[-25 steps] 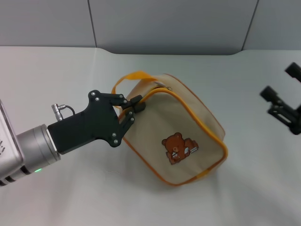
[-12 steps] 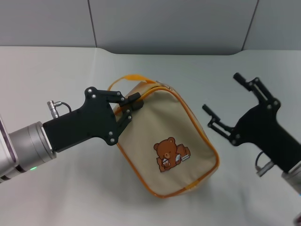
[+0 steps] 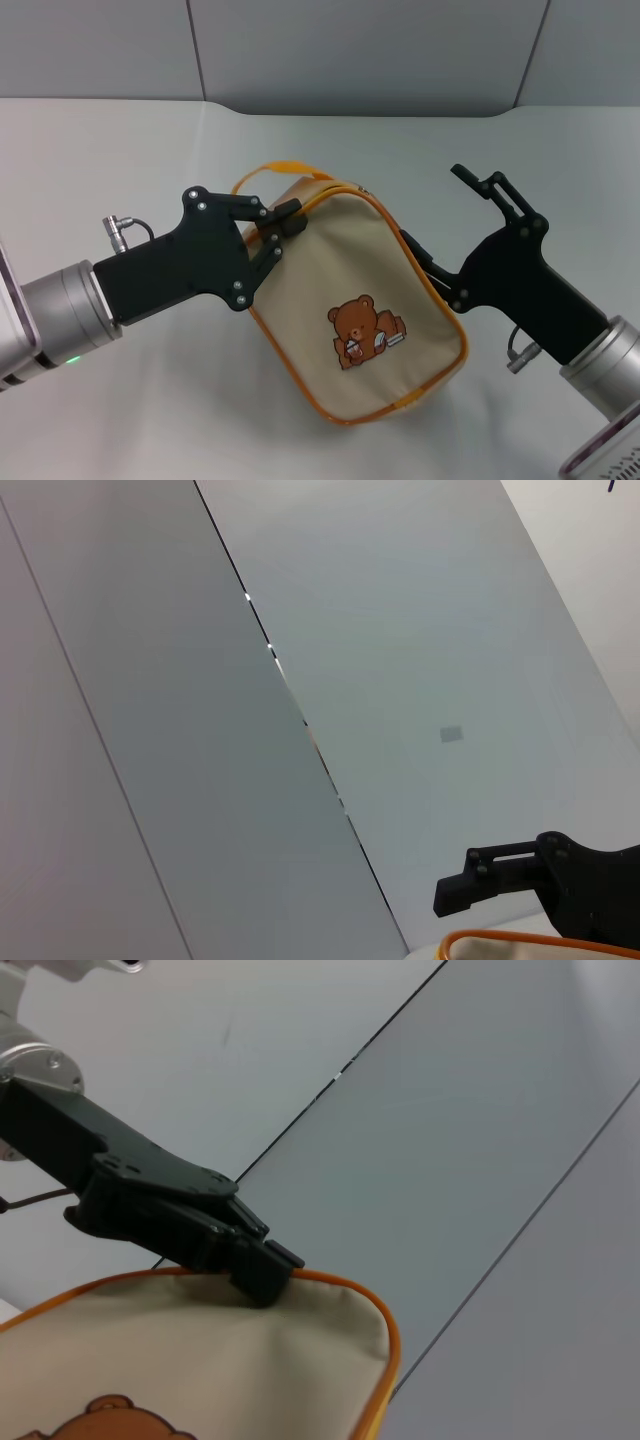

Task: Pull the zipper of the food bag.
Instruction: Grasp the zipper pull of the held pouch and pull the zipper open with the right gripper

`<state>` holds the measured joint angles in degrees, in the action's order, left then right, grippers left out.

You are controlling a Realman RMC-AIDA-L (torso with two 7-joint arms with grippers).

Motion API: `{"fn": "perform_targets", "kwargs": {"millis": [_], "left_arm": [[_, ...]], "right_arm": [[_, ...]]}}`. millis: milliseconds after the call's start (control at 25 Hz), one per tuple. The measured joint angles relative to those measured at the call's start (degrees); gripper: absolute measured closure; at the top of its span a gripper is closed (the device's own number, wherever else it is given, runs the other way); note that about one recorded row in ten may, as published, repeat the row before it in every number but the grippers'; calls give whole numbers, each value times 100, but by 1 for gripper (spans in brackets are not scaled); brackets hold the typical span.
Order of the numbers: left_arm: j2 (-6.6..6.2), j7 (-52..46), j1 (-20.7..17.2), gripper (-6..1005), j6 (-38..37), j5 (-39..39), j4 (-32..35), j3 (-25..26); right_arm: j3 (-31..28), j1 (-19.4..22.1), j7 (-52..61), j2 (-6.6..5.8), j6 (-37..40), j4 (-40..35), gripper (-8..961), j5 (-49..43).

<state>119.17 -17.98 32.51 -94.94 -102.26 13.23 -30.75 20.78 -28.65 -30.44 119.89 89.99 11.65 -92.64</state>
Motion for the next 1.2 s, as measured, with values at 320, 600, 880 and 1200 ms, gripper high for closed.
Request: {"fn": "perform_targets", "kwargs": {"millis": [320,600,880,1200], "left_arm": [[1,-9,6,942,-24,-28,-28,-3],[0,-9,9,942,-56,-33,-40,-13],[1,-1,-9,942,-90,-34,-40,-46],[1,2,4,943,-90,-23,-41,-47]], "right_arm": [[-11,-339,-23,0,-213,187,152,-176],[-102,-560,-38,-1,-305,336,152,-220],[-137,-593,-42,-1,-307,403,152,-228],[-95,-529,-103,0,-307,396,605,-329]]}}
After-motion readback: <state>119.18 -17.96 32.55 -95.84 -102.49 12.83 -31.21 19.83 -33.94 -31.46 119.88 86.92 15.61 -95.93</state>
